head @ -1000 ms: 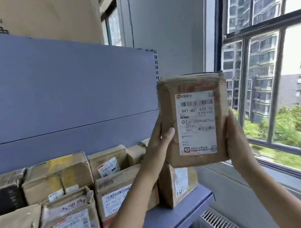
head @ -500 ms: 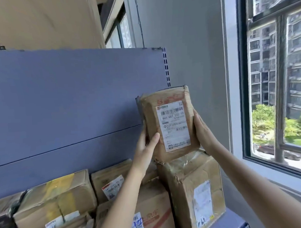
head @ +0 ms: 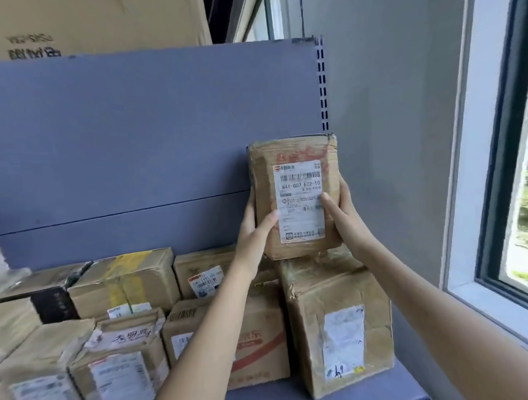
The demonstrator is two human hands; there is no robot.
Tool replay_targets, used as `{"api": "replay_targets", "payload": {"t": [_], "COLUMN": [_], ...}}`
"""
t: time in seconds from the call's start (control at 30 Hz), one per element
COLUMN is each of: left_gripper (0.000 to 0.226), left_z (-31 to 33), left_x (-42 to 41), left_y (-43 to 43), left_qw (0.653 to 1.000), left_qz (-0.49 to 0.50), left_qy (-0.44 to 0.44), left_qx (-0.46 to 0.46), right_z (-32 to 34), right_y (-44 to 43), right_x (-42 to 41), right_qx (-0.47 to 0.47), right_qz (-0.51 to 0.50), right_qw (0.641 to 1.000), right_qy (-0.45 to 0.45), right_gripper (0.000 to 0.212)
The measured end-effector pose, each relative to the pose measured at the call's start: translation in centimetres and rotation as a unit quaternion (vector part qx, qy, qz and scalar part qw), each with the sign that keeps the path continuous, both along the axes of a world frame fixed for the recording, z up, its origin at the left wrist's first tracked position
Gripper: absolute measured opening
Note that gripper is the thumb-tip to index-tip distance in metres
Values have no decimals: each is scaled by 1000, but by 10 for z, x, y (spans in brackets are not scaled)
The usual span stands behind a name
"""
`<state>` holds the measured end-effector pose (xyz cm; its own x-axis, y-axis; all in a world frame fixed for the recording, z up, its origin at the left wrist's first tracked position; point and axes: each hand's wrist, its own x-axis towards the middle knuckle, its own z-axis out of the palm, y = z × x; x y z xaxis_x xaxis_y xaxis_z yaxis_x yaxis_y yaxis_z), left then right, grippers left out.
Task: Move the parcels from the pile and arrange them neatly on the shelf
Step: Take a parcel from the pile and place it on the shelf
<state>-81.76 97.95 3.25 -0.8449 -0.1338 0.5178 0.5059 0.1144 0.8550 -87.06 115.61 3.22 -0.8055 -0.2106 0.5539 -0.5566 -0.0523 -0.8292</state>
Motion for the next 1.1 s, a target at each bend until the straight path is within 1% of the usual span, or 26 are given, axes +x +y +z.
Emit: {"api": "replay_targets", "payload": {"t": [0.07, 0.13, 0.23, 0.37, 0.47, 0.6, 0.67, 0.8, 0.97, 1.07, 1.1], "left_gripper": [77, 68, 61, 57, 59, 62, 63, 64, 78, 82, 87], "left_z": [0, -1, -1, -6, -12, -12, -11, -11, -21, -24, -24], "left_x": [4, 8, 14, 16, 15, 16, 15, 13, 12, 10, 10], "left_y": [9, 18, 32, 47, 52, 55, 54, 46, 36, 34, 35], "left_qw": [1000, 999, 996, 985, 973, 965, 964, 966, 961, 965, 966], "left_qz": [26, 52, 82, 149, 197, 212, 215, 212, 214, 201, 200], "left_qy": [0, 0, -17, -39, -44, -68, -71, -88, -123, -118, -115], "left_qx": [0, -5, -12, -78, -110, -141, -140, -116, -126, -120, -118], "right_z": [-1, -4, -5, -6, -9, -9, -9, -12, -13, -13, -12], "right_y": [-1, 0, 3, 2, 2, 4, 3, 1, 0, -1, -1], "right_x": [3, 6, 8, 9, 10, 9, 9, 6, 4, 4, 5], "right_qx": [-10, -15, 7, 69, 92, 93, 88, 63, 66, 61, 57], "right_qz": [7, -24, -74, -110, -97, -94, -98, -107, -113, -118, -120], "right_qw": [1000, 1000, 997, 991, 991, 991, 991, 992, 991, 990, 990], "right_qy": [-3, -2, 15, 23, 16, 4, 3, 35, 35, 39, 42], "right_gripper": [63, 58, 66, 71, 71, 70, 72, 73, 72, 71, 70]}}
